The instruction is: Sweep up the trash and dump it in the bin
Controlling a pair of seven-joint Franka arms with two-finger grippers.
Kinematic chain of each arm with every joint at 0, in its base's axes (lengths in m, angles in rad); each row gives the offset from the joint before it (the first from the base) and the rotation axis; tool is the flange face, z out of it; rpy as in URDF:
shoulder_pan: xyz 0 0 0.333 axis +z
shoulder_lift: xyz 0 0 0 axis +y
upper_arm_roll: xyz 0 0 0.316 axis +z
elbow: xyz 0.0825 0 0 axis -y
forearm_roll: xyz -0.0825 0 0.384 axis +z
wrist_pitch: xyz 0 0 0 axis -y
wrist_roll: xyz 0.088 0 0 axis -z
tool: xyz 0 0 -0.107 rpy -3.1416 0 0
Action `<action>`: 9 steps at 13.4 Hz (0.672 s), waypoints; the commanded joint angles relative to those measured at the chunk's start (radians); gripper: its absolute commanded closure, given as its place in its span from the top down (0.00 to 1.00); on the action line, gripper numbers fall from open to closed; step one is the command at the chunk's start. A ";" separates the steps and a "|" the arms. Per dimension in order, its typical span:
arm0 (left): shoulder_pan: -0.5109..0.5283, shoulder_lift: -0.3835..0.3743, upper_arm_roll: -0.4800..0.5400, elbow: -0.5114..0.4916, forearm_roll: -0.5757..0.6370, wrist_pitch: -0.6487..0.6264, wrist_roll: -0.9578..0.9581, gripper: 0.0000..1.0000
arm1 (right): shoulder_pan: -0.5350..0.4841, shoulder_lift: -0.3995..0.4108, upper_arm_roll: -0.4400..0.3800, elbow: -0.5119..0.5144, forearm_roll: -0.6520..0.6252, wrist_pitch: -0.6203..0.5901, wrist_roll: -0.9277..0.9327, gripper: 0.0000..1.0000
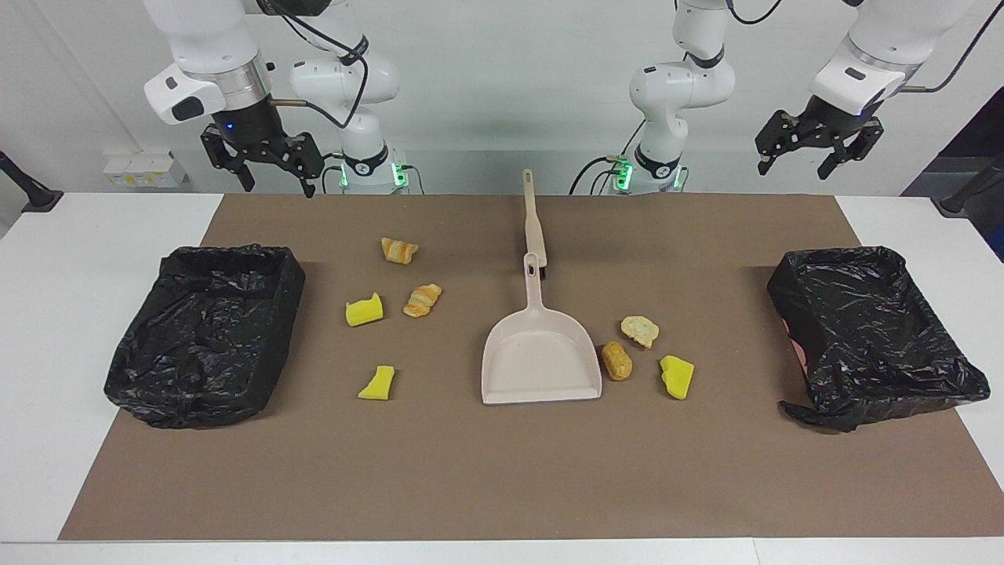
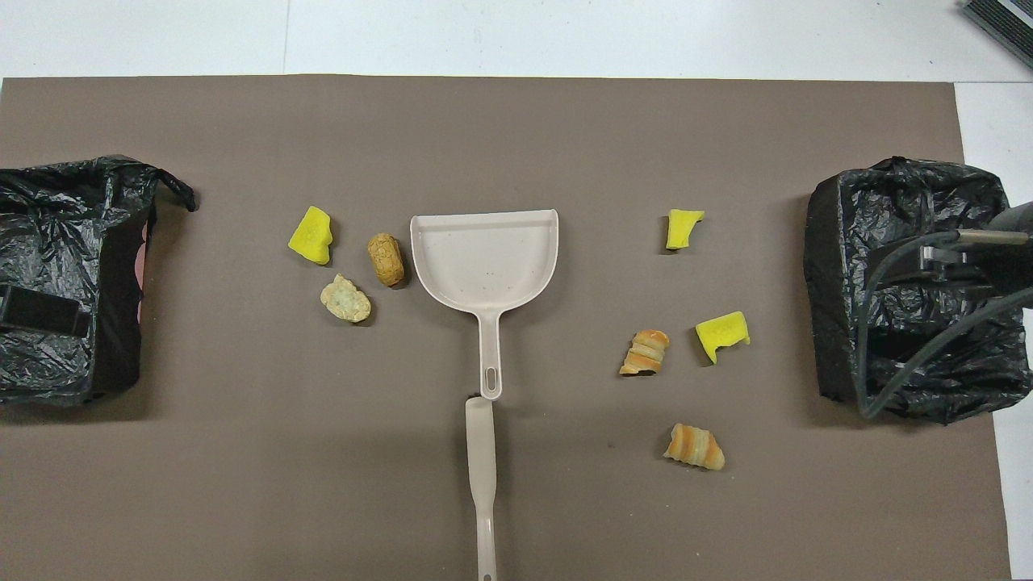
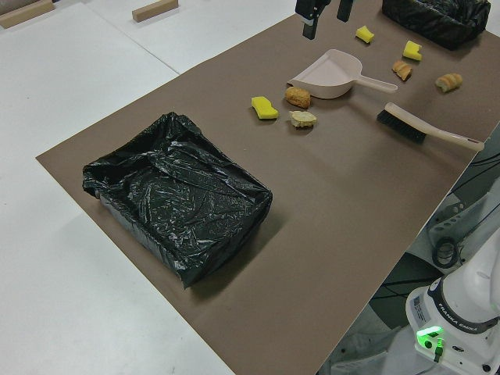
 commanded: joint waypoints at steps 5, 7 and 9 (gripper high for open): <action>-0.154 -0.061 -0.038 -0.190 0.011 0.211 -0.258 1.00 | -0.014 -0.017 0.005 -0.019 0.009 0.002 -0.018 1.00; -0.259 -0.061 -0.036 -0.241 0.009 0.217 -0.300 1.00 | -0.014 -0.017 0.004 -0.019 0.009 0.002 -0.017 1.00; -0.336 -0.072 -0.038 -0.302 0.008 0.244 -0.363 1.00 | -0.014 -0.017 0.004 -0.019 0.009 0.002 -0.018 1.00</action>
